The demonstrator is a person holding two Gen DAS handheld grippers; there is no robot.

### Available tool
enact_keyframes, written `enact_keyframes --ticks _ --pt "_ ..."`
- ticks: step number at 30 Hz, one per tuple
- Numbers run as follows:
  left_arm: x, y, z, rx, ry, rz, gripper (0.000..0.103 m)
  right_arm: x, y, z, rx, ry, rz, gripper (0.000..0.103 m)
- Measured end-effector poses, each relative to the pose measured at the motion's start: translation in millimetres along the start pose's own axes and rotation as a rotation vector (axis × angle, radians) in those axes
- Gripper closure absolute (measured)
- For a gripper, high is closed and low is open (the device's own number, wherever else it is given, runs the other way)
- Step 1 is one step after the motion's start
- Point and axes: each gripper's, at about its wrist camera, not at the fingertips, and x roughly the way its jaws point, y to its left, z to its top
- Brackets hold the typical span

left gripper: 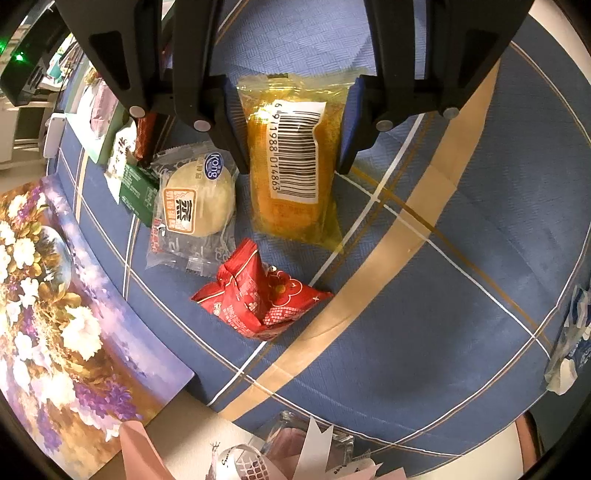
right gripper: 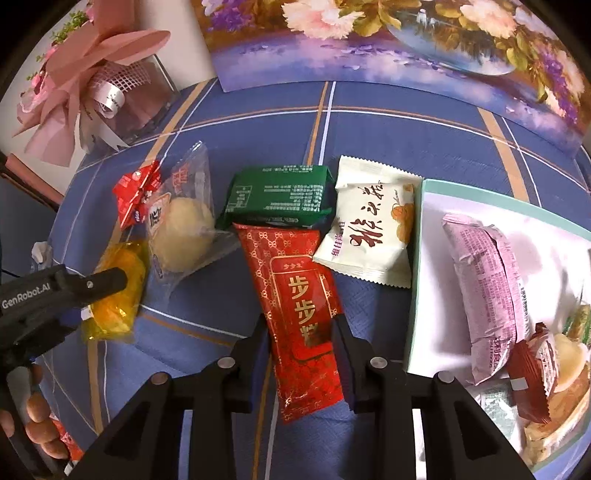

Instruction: Organize snacks

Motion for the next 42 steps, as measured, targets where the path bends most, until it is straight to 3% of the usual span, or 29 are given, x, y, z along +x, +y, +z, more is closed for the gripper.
enact_keyframes --ticks 2,6,12,24,29,36,42 --pt "1 1 -1 0.002 0.006 0.000 0.056 1 -1 -2 0.003 -0.007 0.004 0.066" --pt "5 4 -5 0.007 0.016 0.000 0.056 8 -10 0 0.049 0.021 0.016 0.051" --pt "11 -1 -5 0.007 0.025 0.004 0.056 13 -19 1 0.087 0.017 0.043 0.042" --pt "27 0 -7 0.011 0.039 0.006 0.056 24 25 -8 -0.096 -0.018 -0.126 0.029" --pt "36 -1 -9 0.013 0.045 0.005 0.056 25 33 -11 -0.128 -0.018 -0.129 0.030" --pt "50 -5 -12 0.018 0.054 0.015 0.056 18 23 -9 -0.131 -0.026 -0.142 0.048" --pt "56 -7 -13 0.022 0.058 0.024 0.056 13 14 -5 -0.101 -0.009 -0.110 0.052"
